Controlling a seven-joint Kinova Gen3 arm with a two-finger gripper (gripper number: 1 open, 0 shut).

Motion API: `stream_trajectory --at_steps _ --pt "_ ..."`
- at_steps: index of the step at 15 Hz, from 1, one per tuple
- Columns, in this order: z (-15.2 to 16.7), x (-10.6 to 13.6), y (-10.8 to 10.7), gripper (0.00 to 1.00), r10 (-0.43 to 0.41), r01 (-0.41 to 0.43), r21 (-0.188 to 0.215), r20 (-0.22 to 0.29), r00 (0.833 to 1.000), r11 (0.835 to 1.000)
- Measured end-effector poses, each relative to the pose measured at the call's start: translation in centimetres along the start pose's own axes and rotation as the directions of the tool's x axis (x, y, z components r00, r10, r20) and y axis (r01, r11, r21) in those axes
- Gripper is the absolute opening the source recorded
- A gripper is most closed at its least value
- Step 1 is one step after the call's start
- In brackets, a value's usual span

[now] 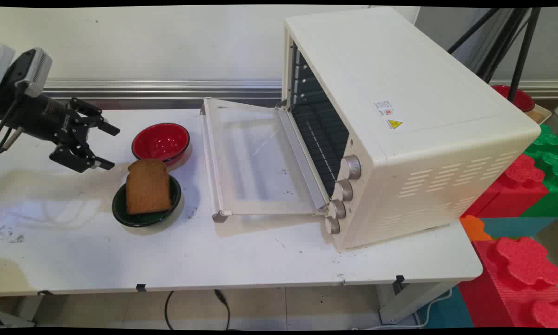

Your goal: Close the oven

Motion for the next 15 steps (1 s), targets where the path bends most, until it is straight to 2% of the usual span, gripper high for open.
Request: stream_trajectory --at_steps 5,9,15 --pt "1.8 0.6 -0.4 1.0 -0.003 0.003 -0.042 0.0 1.0 0.999" --pt "3.5 1.5 -0.4 1.0 -0.03 0.029 -0.06 -0.007 1.0 0.998" --pt "7.7 3.2 0.0 1.0 -0.089 0.087 -0.088 -0.023 0.996 0.992"
